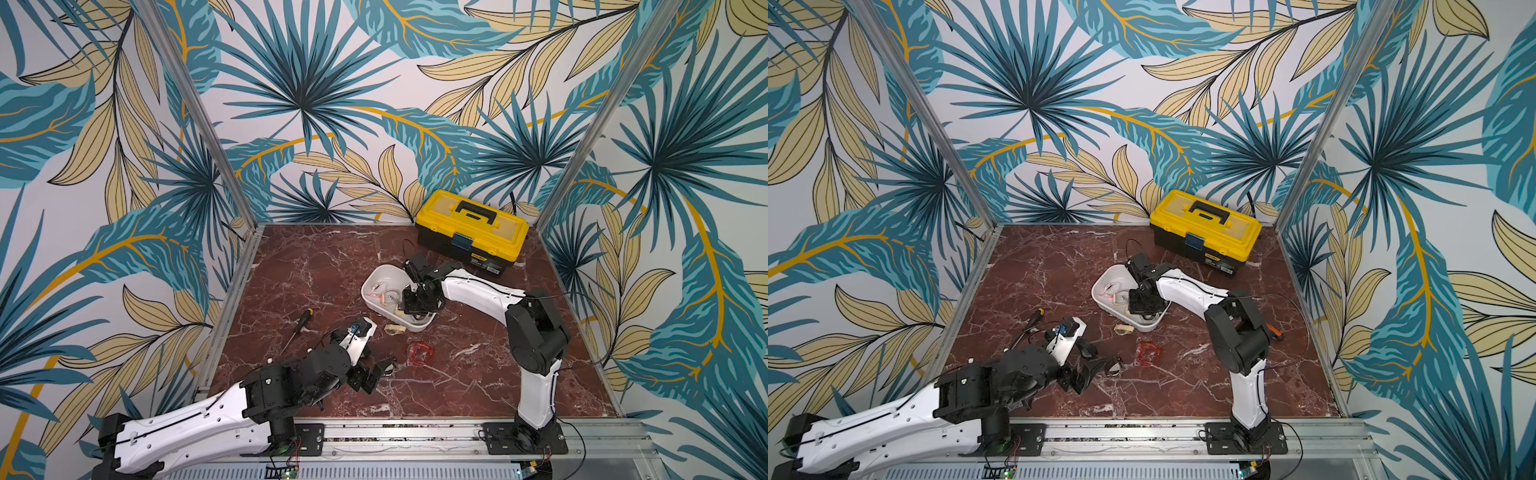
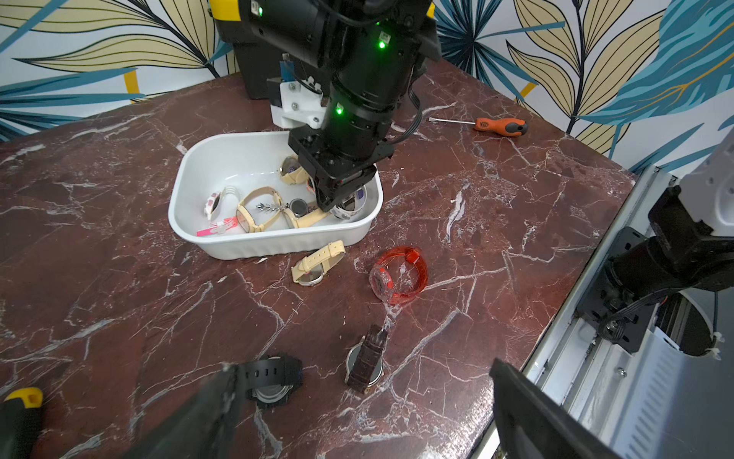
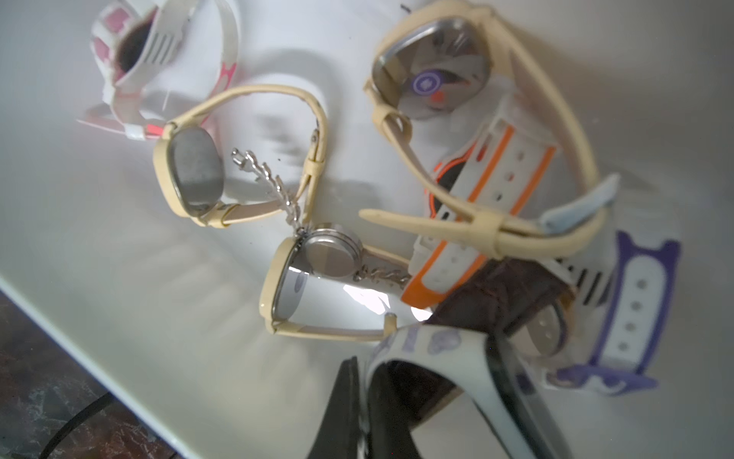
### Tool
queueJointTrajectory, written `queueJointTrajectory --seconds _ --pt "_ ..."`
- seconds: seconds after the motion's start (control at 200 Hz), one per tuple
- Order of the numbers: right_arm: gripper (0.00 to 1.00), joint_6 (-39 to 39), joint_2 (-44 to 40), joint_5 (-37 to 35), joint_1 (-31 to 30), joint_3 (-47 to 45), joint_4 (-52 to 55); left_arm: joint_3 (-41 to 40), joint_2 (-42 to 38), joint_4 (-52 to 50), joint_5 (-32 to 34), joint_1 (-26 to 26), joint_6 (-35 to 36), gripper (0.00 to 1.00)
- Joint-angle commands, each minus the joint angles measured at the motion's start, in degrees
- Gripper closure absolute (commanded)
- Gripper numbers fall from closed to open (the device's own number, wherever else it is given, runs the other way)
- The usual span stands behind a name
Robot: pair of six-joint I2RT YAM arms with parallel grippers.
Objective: Put the watch into the storage box
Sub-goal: Place the watch in the storage box.
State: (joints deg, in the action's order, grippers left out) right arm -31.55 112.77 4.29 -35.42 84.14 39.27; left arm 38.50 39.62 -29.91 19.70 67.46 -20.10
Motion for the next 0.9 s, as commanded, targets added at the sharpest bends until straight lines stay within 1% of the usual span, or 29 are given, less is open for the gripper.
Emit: queueJointTrajectory --seconds 0.0,0.205,0.27,0.561,0.691,0.741,0.896 --pt "1.00 -1.3 1.7 -0.8 -0.5 -1.2 0.2 0.3 -0.9 -1.6 1.3 0.2 -0.7 0.00" --pt "1.00 -1.6 2.4 -0.6 -1.1 -1.0 0.3 -0.2 -0.9 -1.6 1.4 0.2 -1.3 0.00" --pt "0.97 -1.7 1.9 -0.8 -1.2 -1.3 0.6 -0.3 -1.0 -1.7 1.4 0.1 -1.5 0.00" --pt "0.96 -2.5 -0.1 0.2 -1.6 -6.0 1.3 -0.7 -0.9 -1.7 1.5 0.2 -1.8 0.00" --pt "0.88 -3.2 -1.8 0.1 -1.6 -8.4 0.5 -0.9 -1.0 -1.6 1.5 0.1 -2.1 0.00" --pt "0.85 -3.1 -2.4 -0.5 -1.6 -8.2 1.0 -1.0 -1.0 -1.4 1.5 0.1 -2.1 0.00" --pt "0.72 -2.9 -4.2 -1.5 -1.6 -7.0 1.6 -0.9 -0.9 -1.0 1.5 0.2 -1.9 0.00"
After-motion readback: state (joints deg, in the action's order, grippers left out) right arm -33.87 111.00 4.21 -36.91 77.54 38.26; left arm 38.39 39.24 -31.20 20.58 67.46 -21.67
